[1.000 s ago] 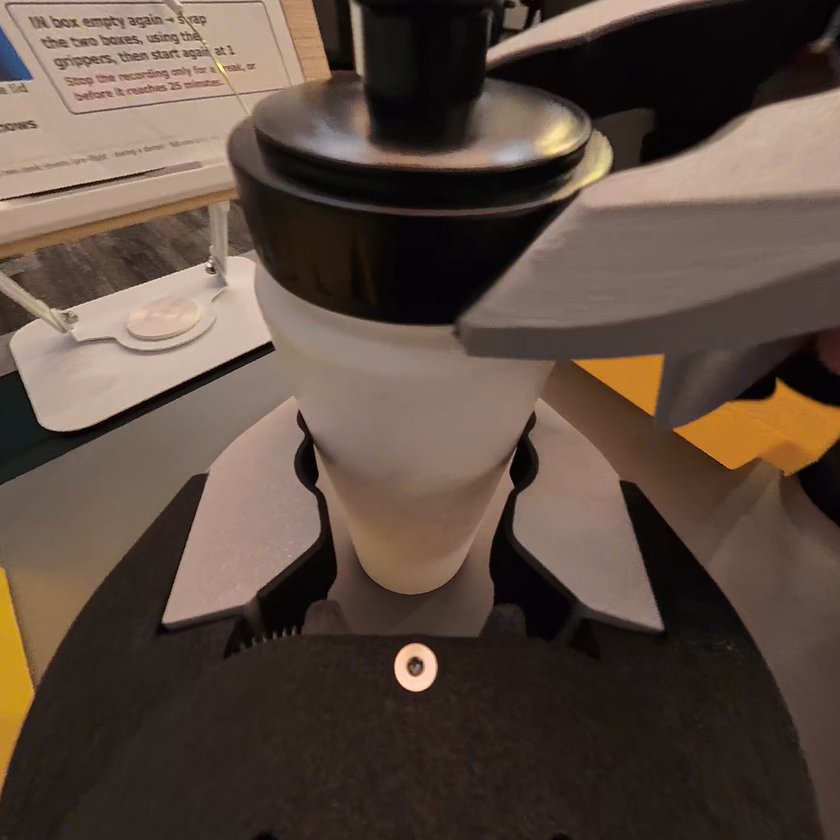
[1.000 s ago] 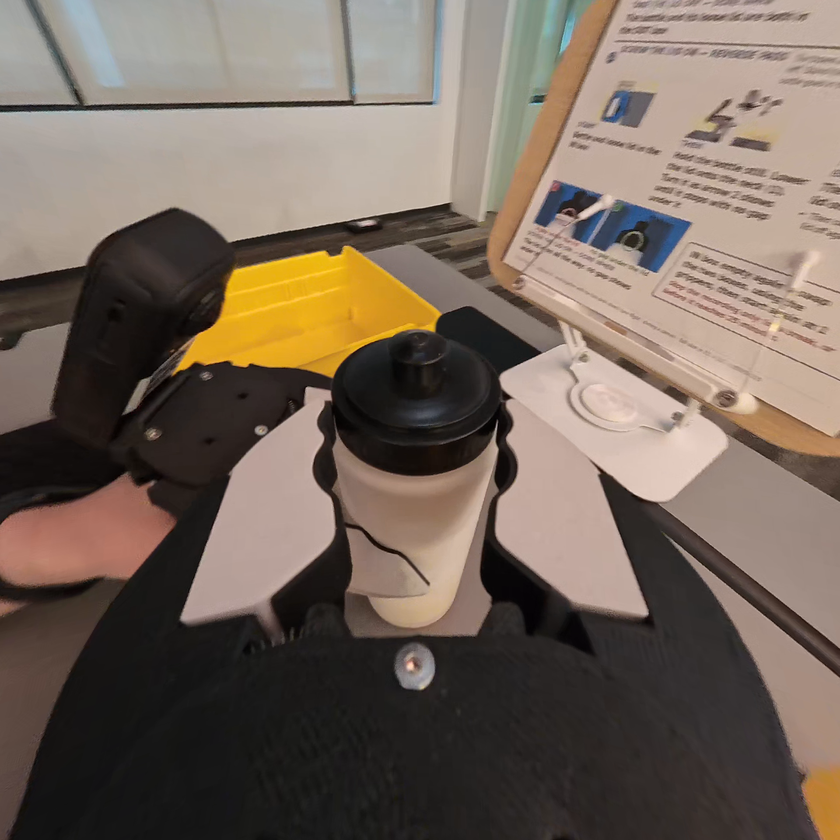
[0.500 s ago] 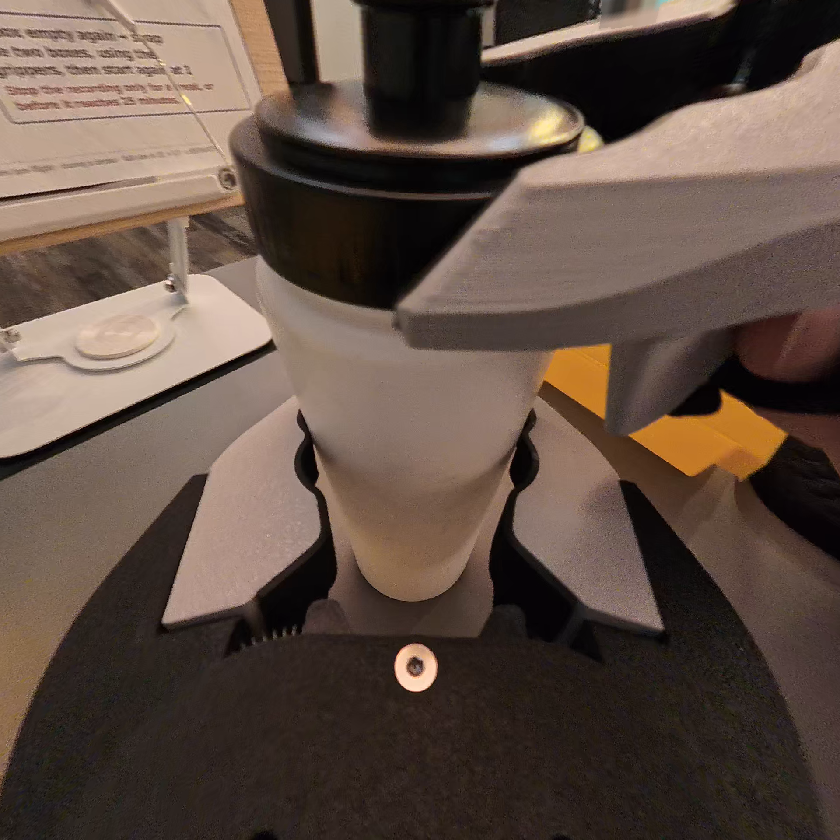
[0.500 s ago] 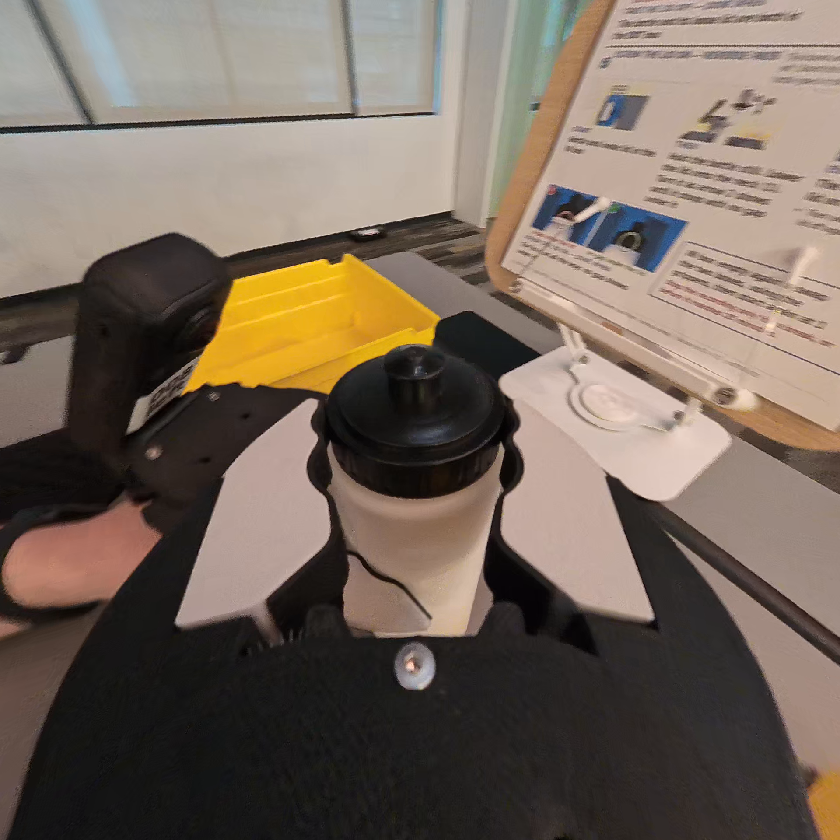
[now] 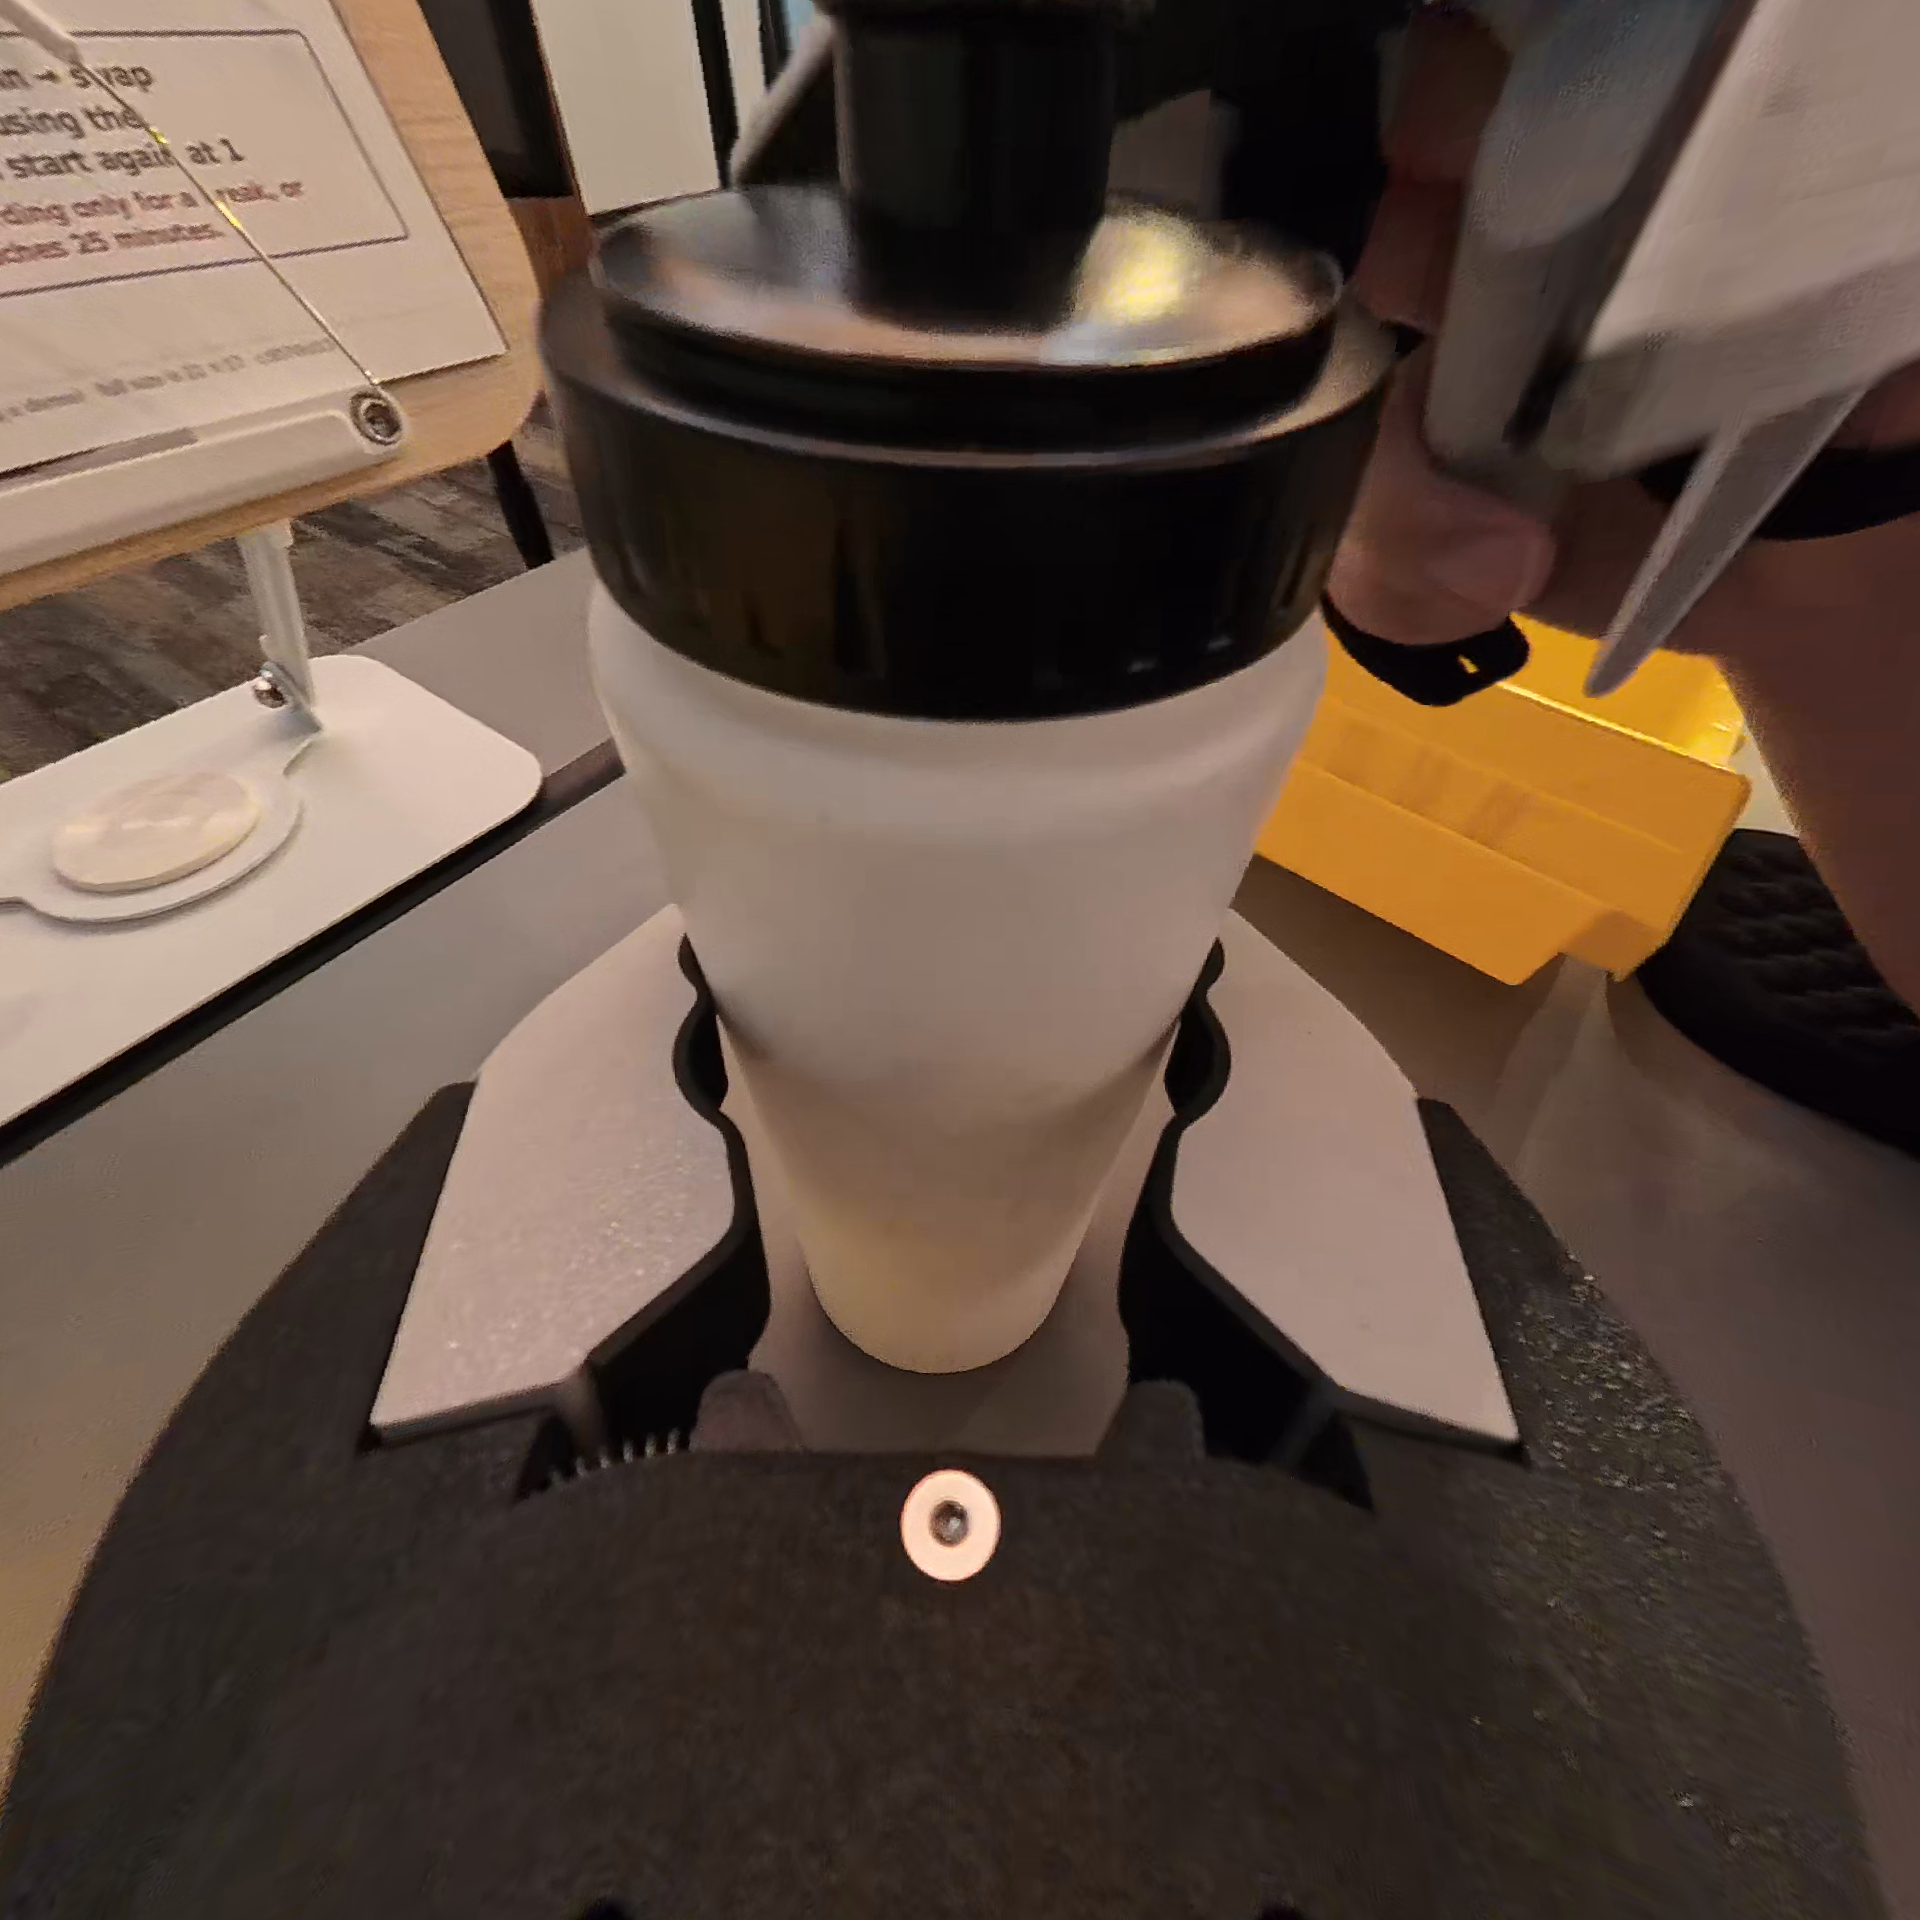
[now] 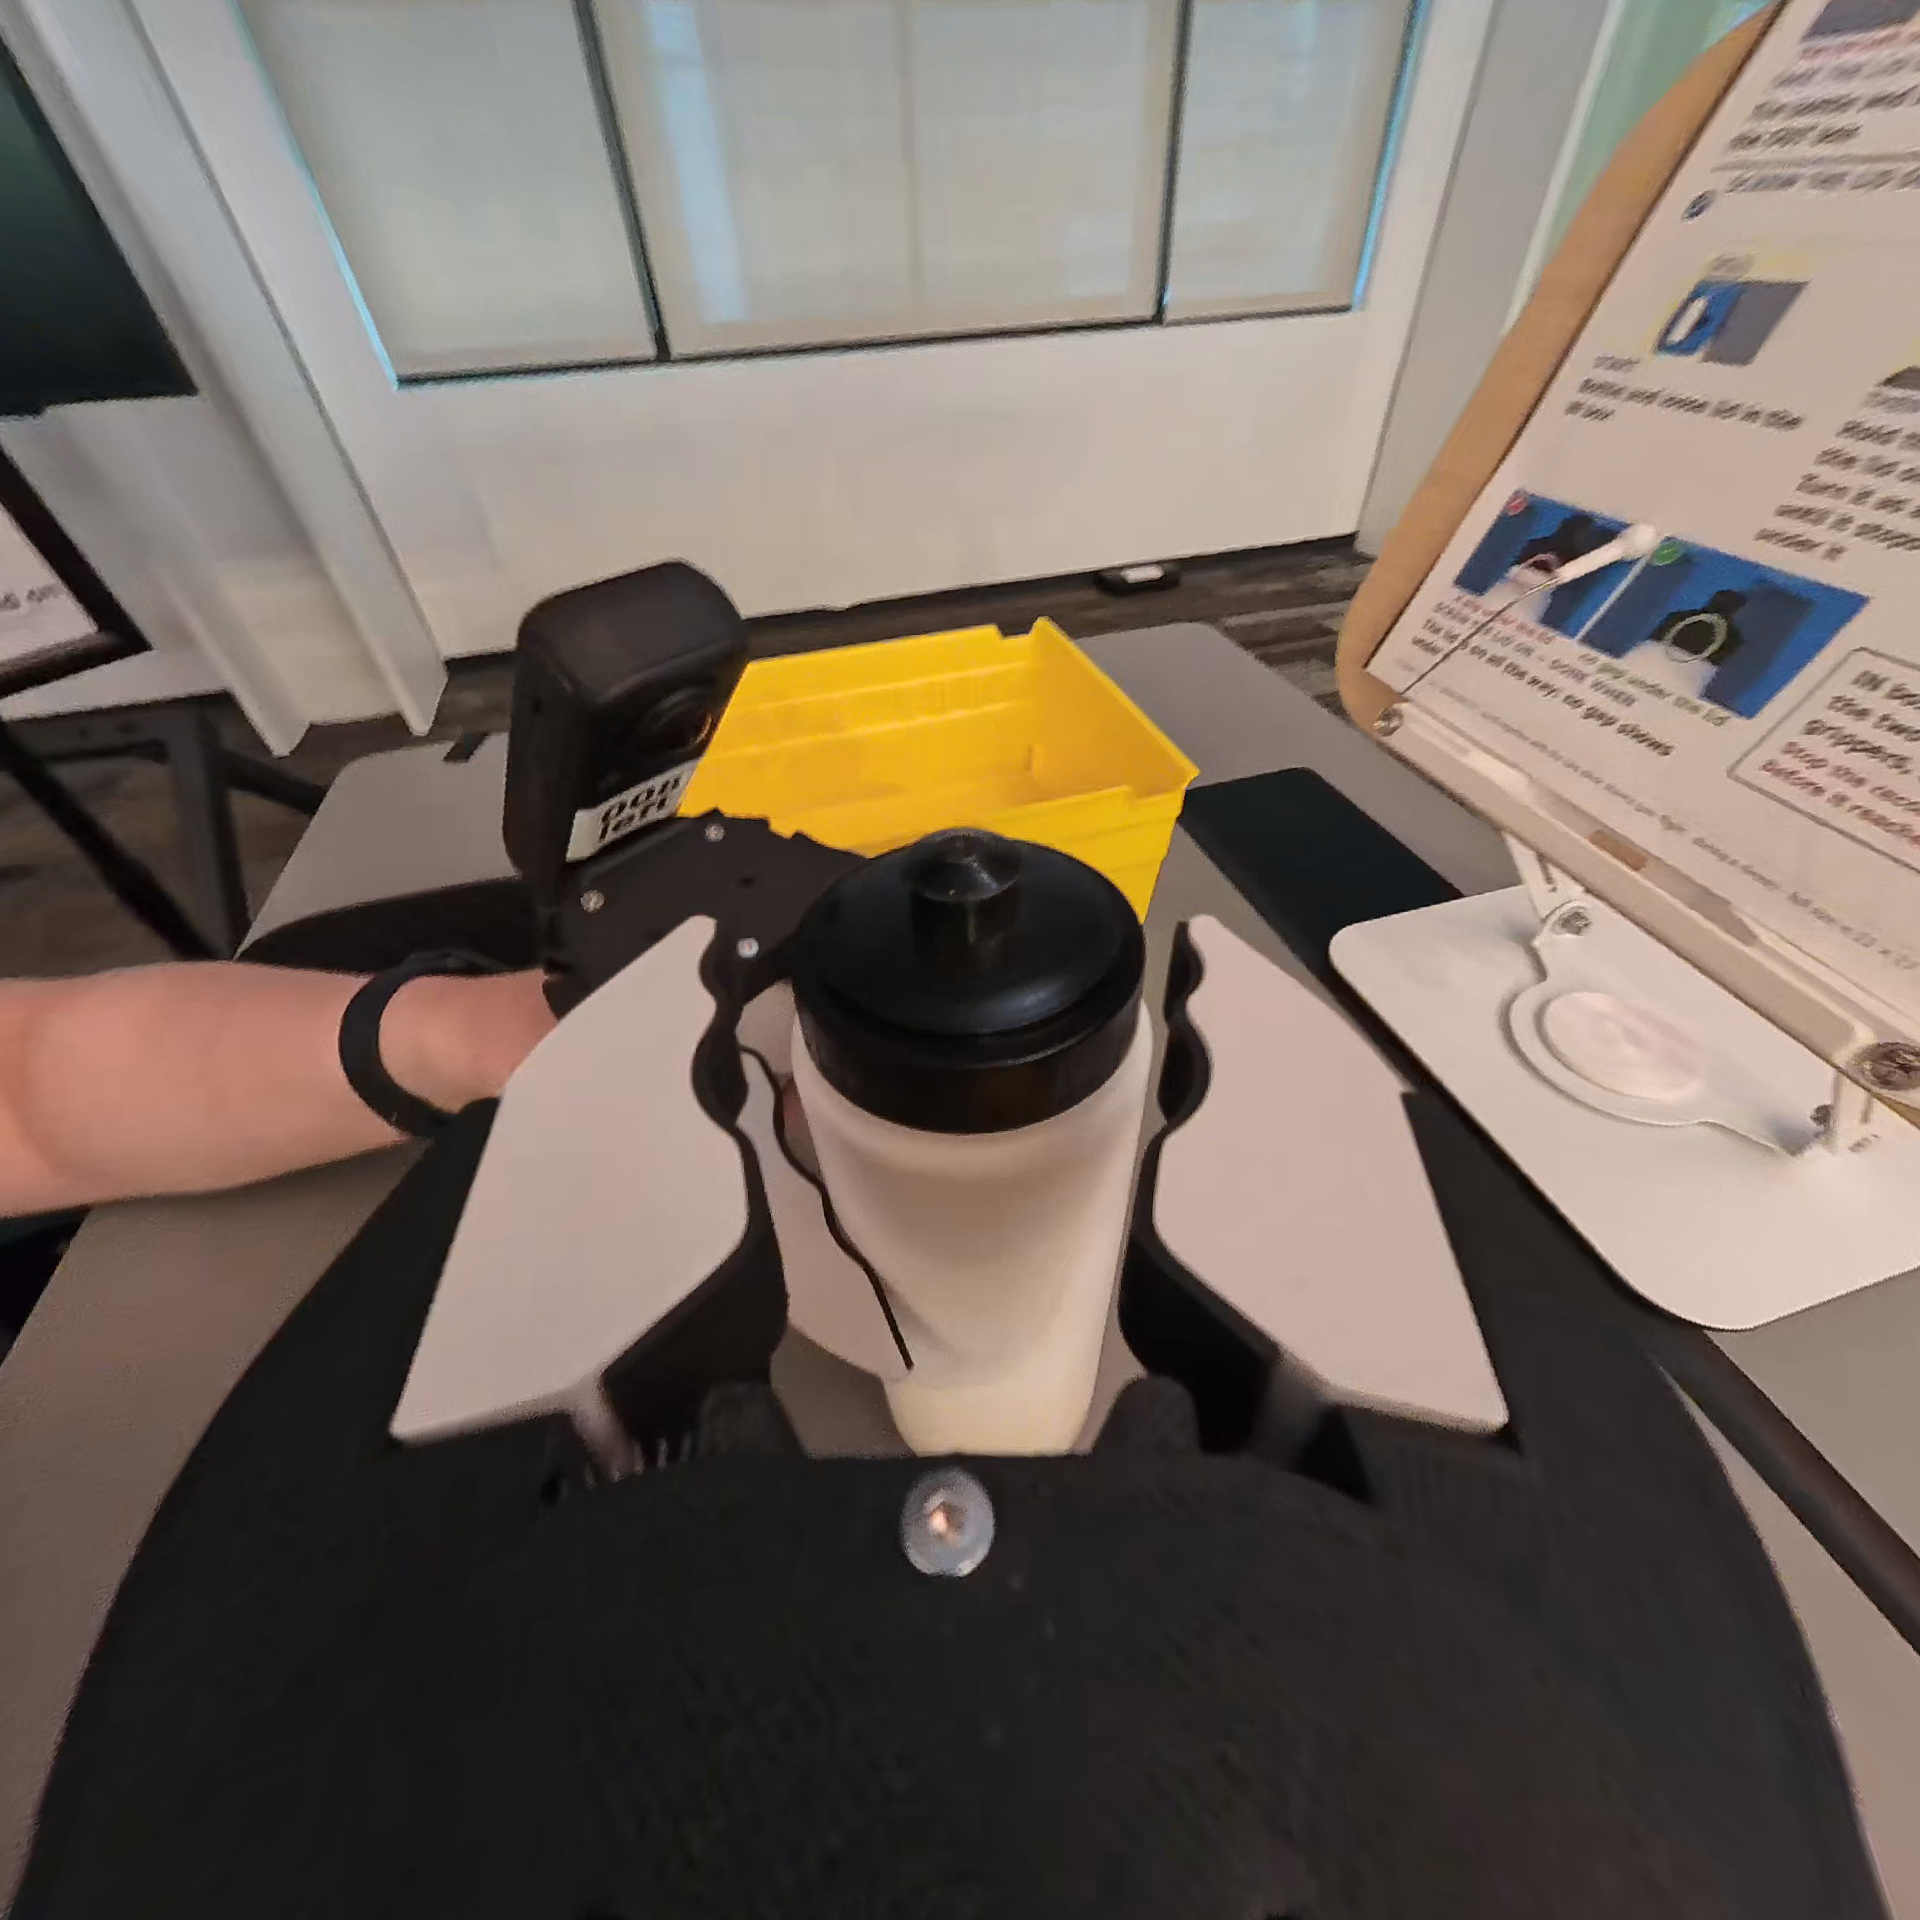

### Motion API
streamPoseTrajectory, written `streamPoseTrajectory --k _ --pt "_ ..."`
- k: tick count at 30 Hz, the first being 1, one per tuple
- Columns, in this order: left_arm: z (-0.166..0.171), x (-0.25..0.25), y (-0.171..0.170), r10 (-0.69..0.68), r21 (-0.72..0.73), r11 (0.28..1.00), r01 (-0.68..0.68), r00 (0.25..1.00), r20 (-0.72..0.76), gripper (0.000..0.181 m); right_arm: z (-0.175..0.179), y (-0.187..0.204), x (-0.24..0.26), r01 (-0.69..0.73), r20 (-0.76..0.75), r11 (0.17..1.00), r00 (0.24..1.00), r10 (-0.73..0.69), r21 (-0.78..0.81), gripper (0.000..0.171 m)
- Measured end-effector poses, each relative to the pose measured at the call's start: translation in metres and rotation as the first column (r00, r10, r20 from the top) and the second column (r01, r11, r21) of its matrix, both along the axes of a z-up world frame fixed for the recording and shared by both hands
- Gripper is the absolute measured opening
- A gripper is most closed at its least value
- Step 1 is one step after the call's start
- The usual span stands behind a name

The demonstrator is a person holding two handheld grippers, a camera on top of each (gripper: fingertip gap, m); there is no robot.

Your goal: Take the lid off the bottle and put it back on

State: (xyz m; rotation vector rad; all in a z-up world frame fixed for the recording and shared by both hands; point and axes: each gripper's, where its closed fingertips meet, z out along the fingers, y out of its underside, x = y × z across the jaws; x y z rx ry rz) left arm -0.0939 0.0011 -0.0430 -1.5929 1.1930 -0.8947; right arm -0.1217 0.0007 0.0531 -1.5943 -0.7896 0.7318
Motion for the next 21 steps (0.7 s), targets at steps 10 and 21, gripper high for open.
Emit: streamPoseTrajectory --k 10,21 --pt "0.000 -0.004 0.010 0.107 0.013 0.994 -0.107 0.994 -0.001 0.085 -0.009 0.014 -0.006 0.187 0.059 0.981 0.980 -0.189 0.044 0.072" --pt "0.000 -0.007 0.011 0.085 -0.002 0.996 -0.085 0.996 -0.020 0.085 0.006 0.012 -0.008 0.184 -0.063 0.981 0.982 -0.181 0.055 0.077"
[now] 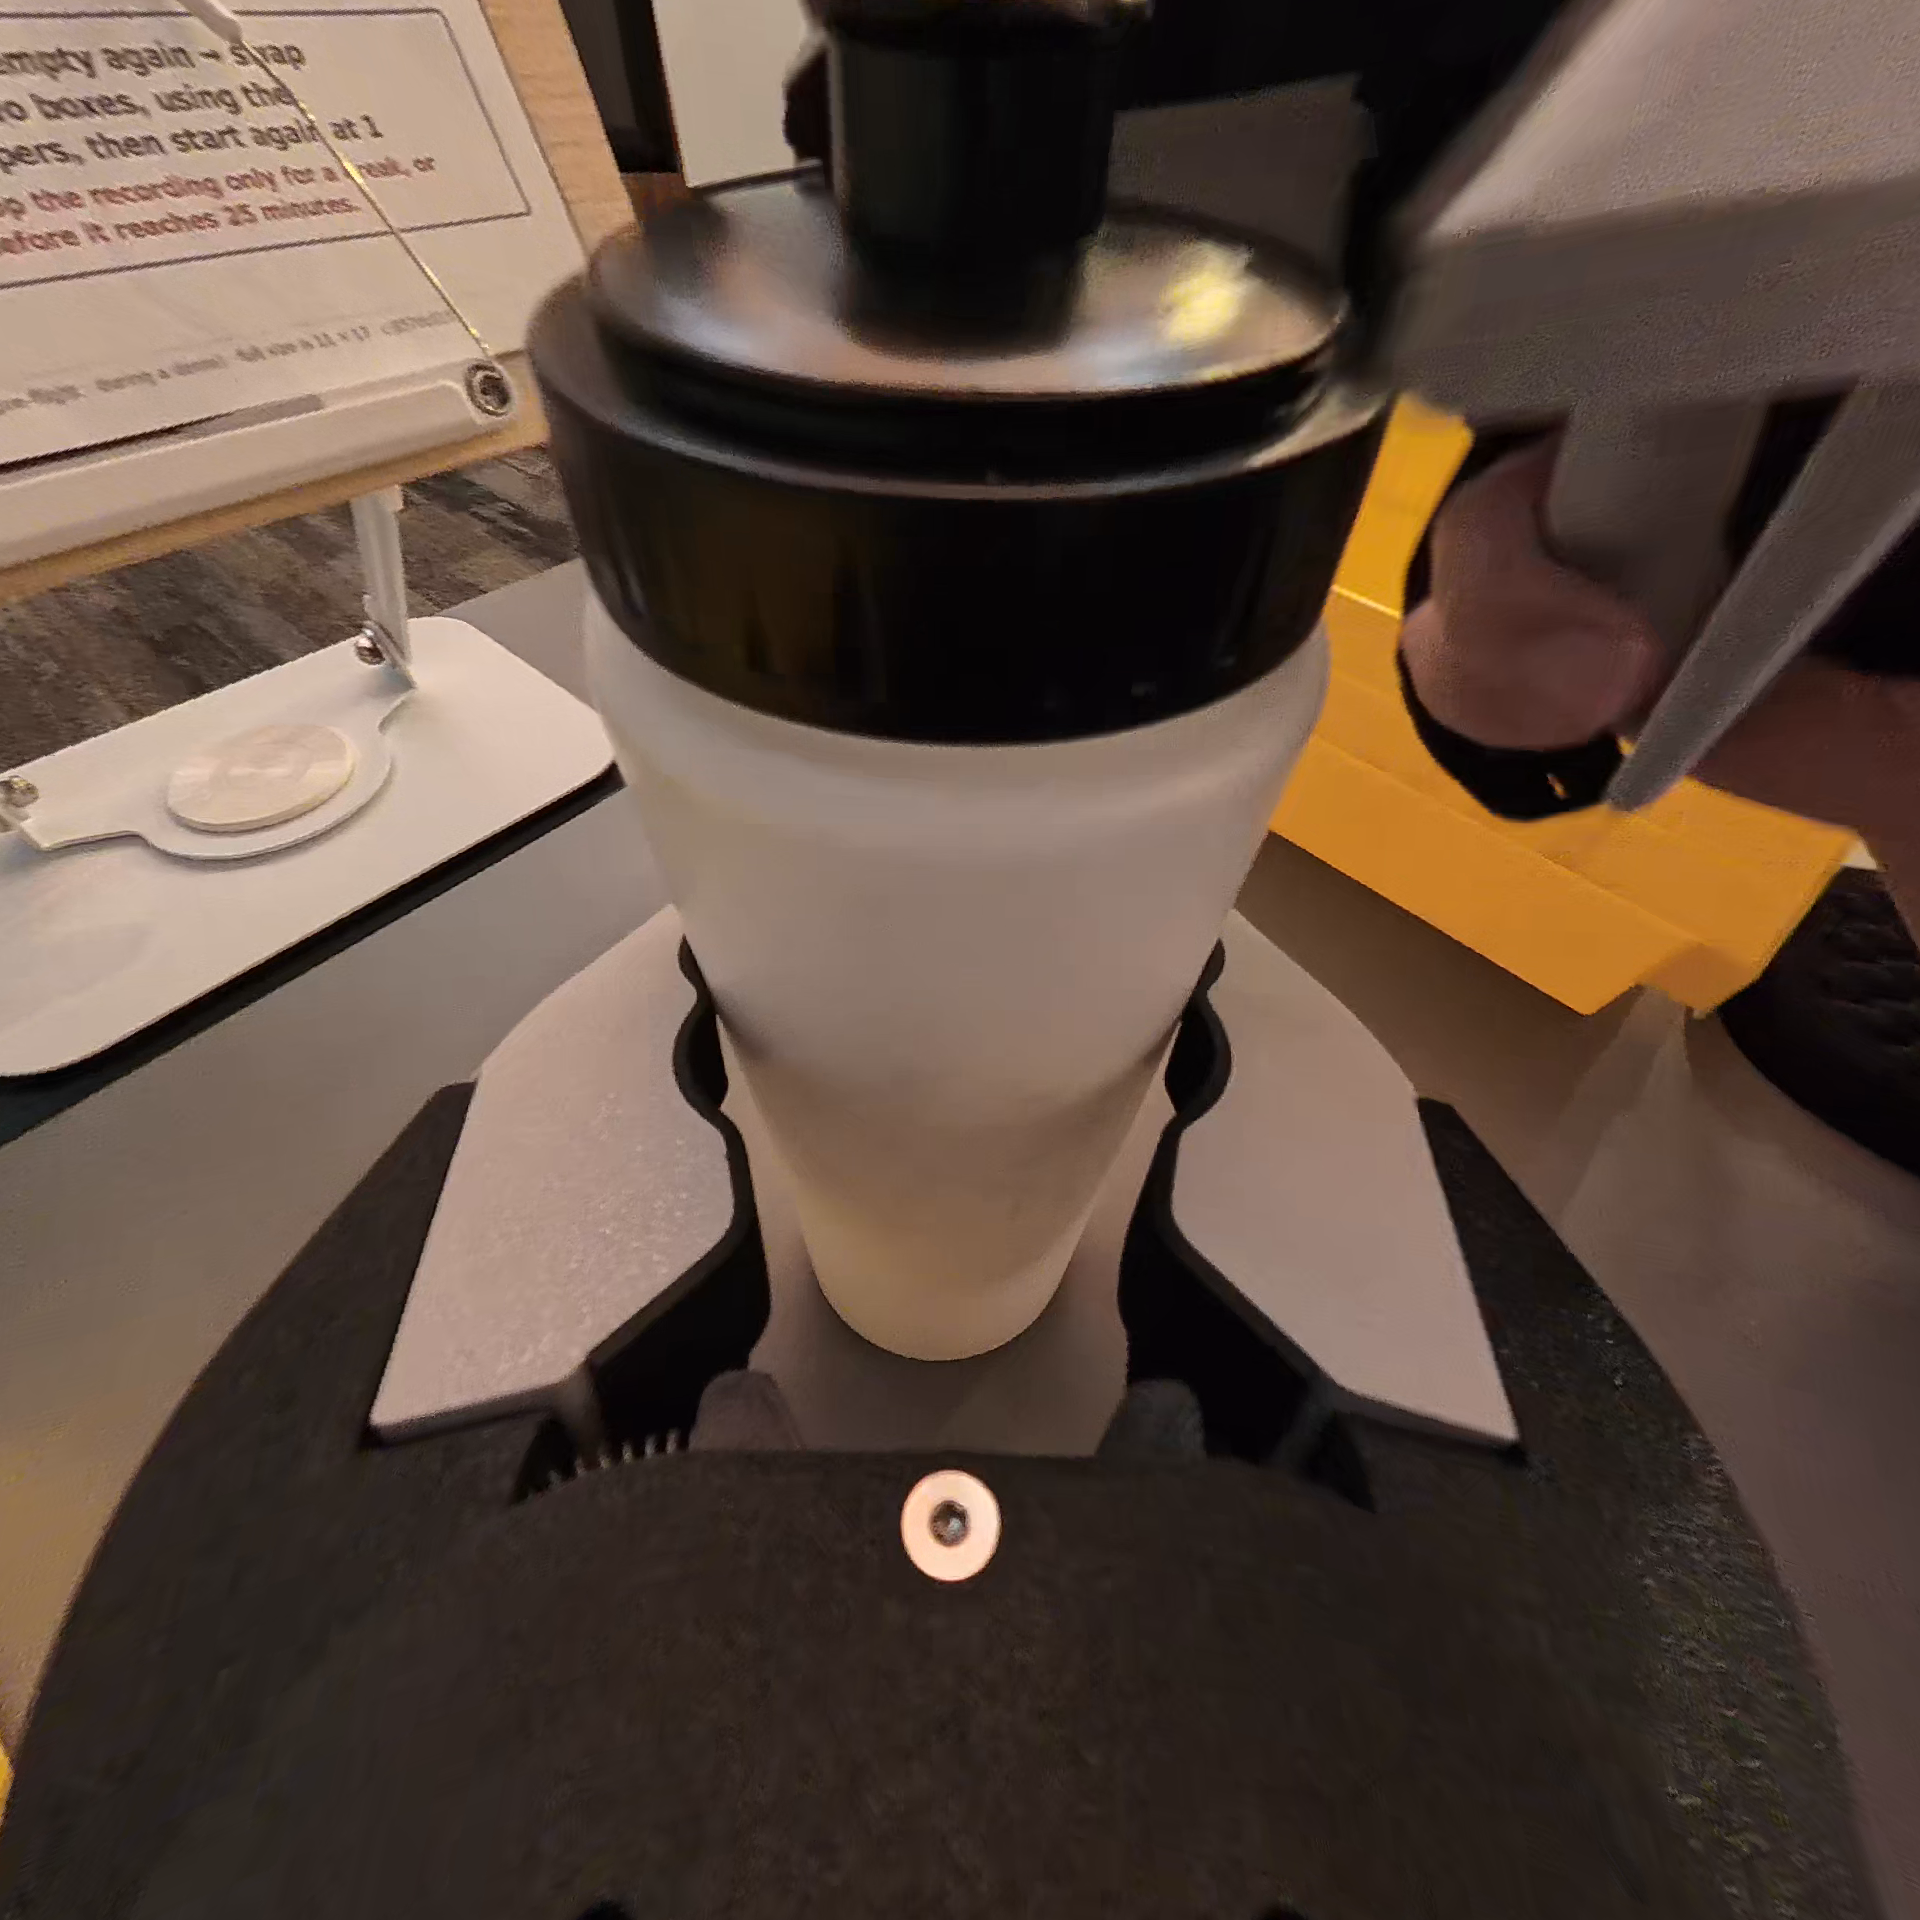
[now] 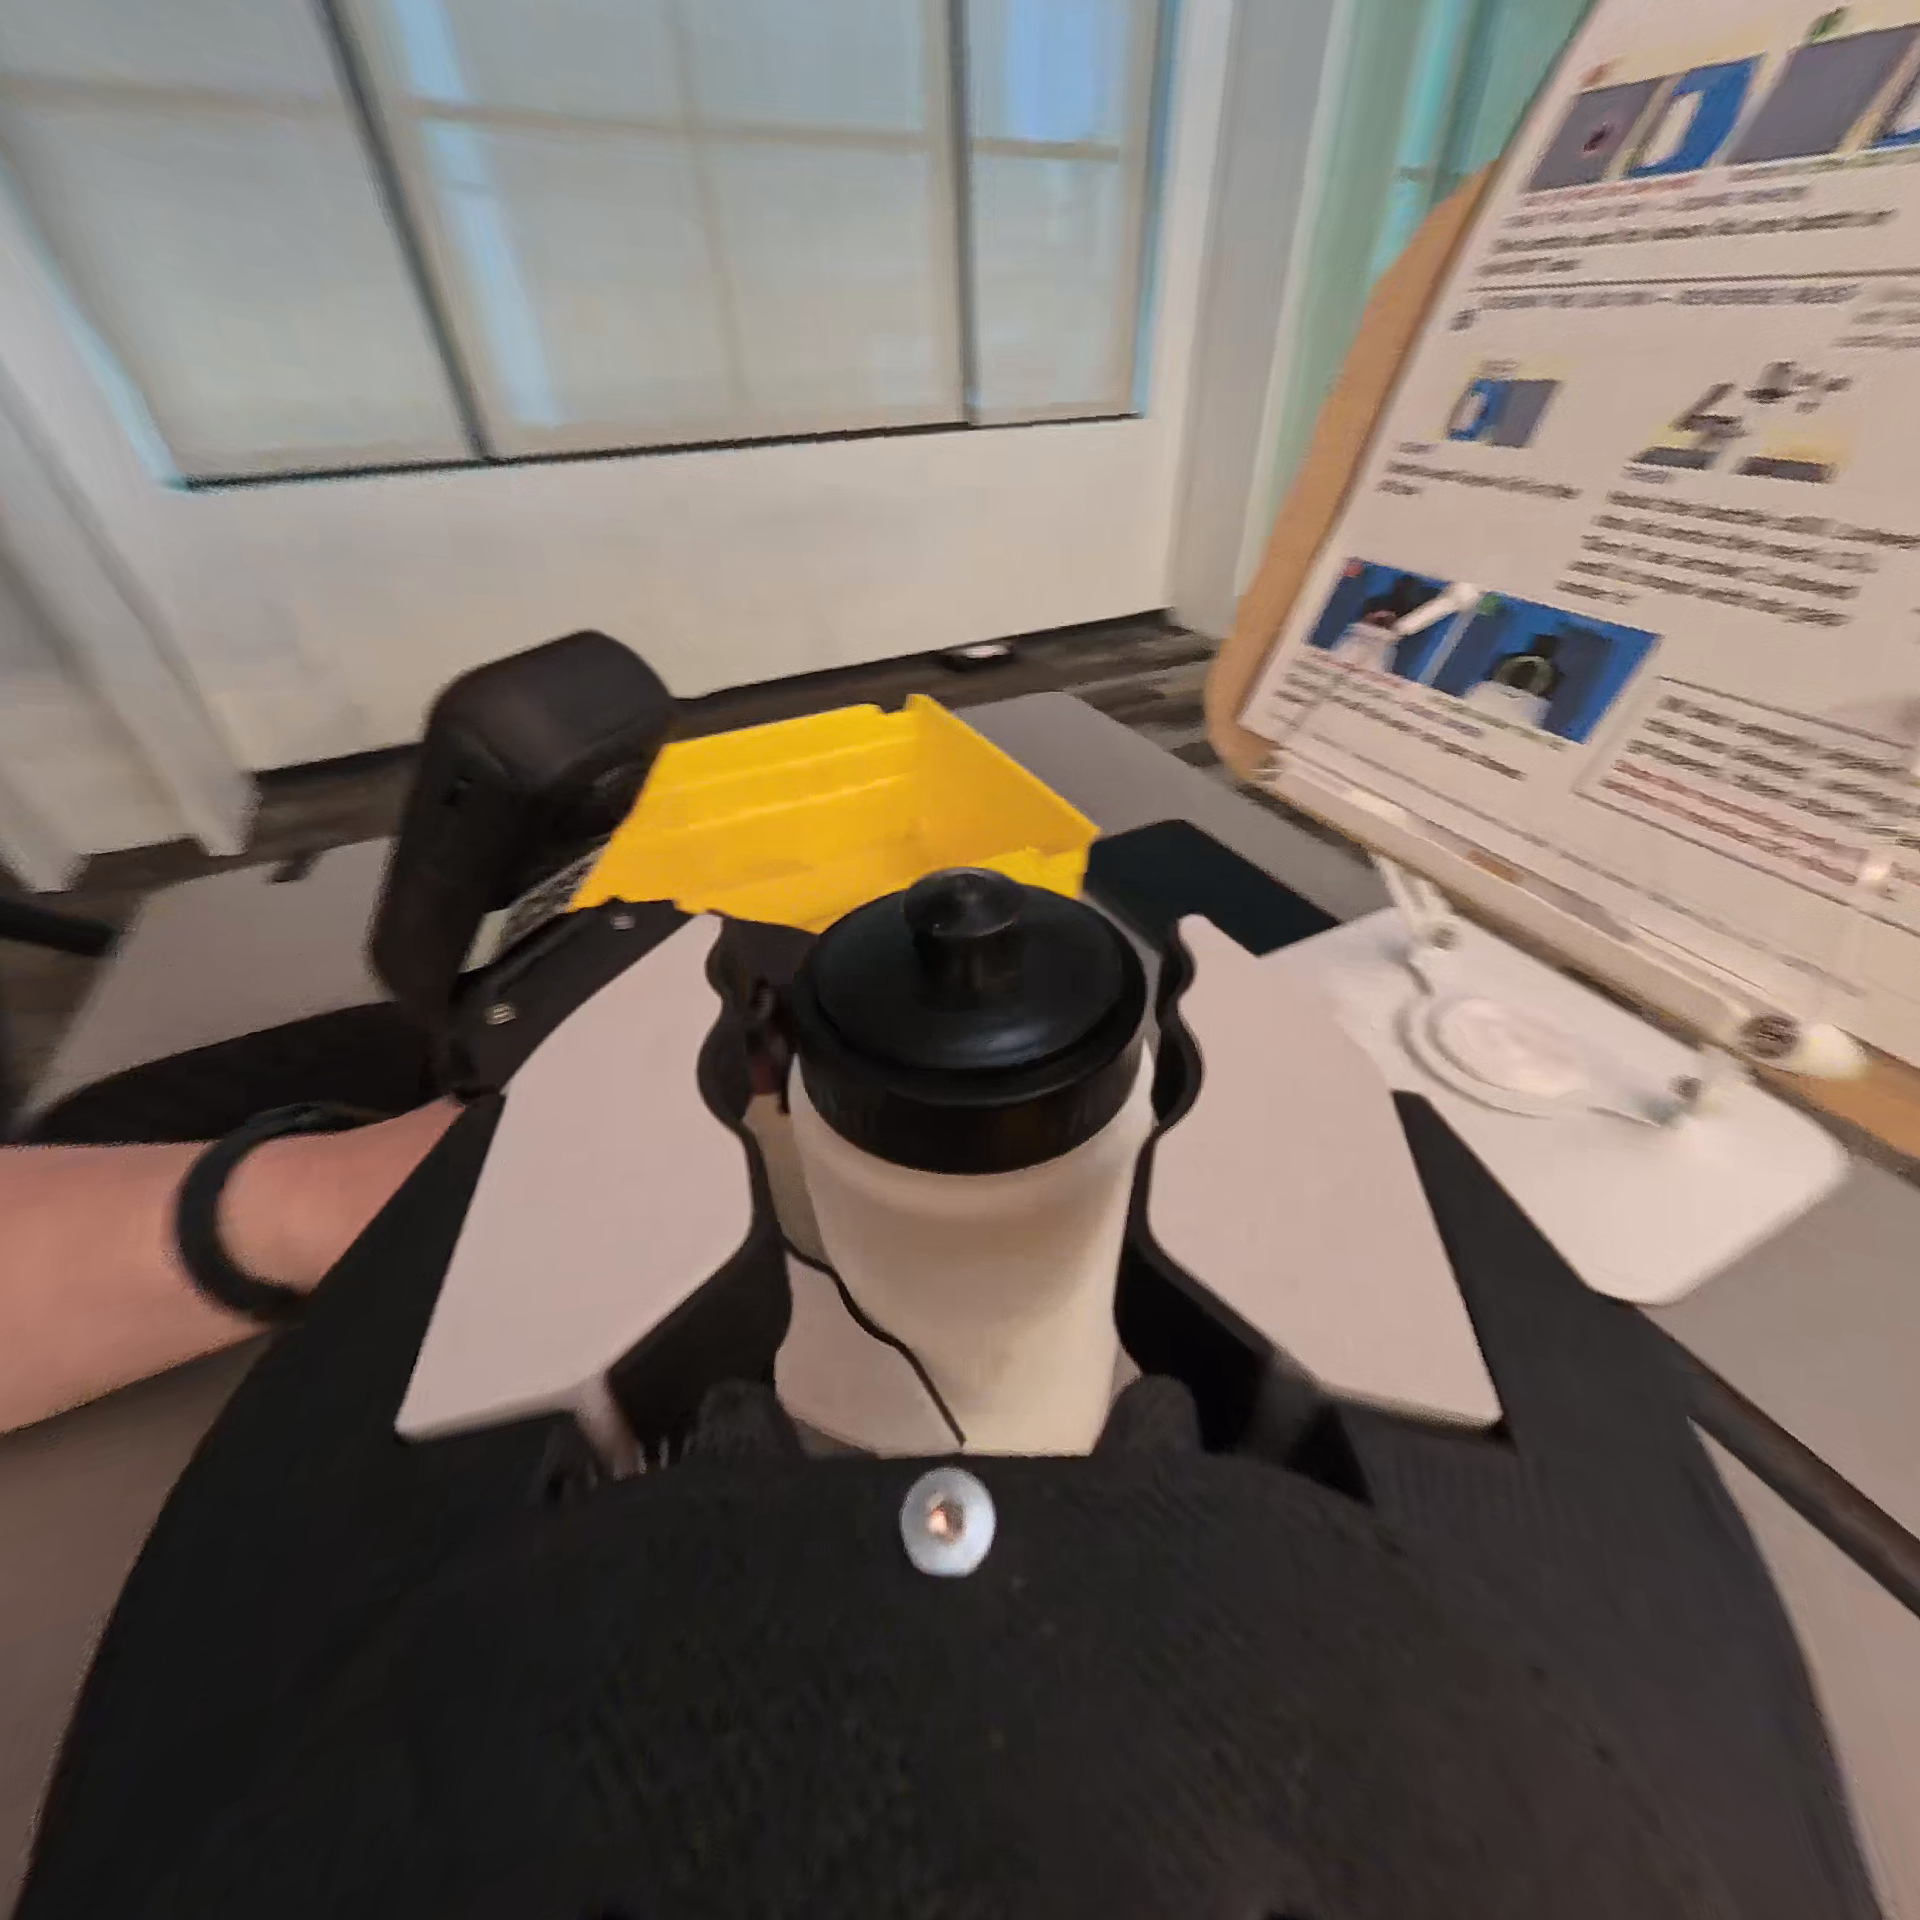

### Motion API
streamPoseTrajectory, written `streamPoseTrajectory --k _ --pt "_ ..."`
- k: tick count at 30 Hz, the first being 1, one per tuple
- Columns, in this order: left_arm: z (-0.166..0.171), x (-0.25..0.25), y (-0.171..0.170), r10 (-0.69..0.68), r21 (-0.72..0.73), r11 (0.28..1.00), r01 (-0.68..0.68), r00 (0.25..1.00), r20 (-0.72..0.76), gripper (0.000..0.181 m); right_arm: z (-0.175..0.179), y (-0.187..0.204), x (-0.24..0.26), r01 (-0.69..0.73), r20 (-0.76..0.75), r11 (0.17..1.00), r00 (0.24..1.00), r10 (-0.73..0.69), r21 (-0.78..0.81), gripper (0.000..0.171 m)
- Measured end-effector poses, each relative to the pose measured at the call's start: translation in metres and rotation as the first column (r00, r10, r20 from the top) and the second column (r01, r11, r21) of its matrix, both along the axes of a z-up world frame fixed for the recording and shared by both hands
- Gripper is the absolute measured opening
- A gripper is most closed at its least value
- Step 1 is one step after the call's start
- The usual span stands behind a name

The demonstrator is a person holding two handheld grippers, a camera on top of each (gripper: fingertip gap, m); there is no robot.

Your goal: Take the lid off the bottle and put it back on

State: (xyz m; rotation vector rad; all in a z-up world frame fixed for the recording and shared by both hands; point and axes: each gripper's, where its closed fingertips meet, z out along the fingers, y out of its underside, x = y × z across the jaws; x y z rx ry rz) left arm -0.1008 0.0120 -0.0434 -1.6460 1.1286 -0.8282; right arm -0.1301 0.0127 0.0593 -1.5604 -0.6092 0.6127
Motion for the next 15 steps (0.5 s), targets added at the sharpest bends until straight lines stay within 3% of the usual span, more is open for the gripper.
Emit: streamPoseTrajectory --k 6,9,11,15 --pt "0.000 0.005 -0.010 -0.084 -0.001 0.996 0.084 0.996 0.005 0.085 -0.001 -0.008 0.014 -0.195 -0.063 0.979 0.979 0.192 -0.055 0.082" --pt "0.000 0.006 -0.013 -0.102 -0.001 0.995 0.102 0.995 0.002 0.085 -0.016 -0.014 0.004 -0.252 0.007 0.960 0.967 0.255 -0.122 0.077" --pt "0.000 0.006 -0.011 -0.083 -0.008 0.996 0.083 0.997 0.004 0.085 -0.019 -0.008 0.004 -0.175 0.104 0.982 0.978 0.182 -0.076 0.071" --pt "0.000 -0.002 0.002 0.028 0.006 1.000 -0.027 1.000 -0.014 0.085 -0.020 0.002 -0.001 -0.017 0.115 0.998 0.993 0.024 -0.057 0.071"
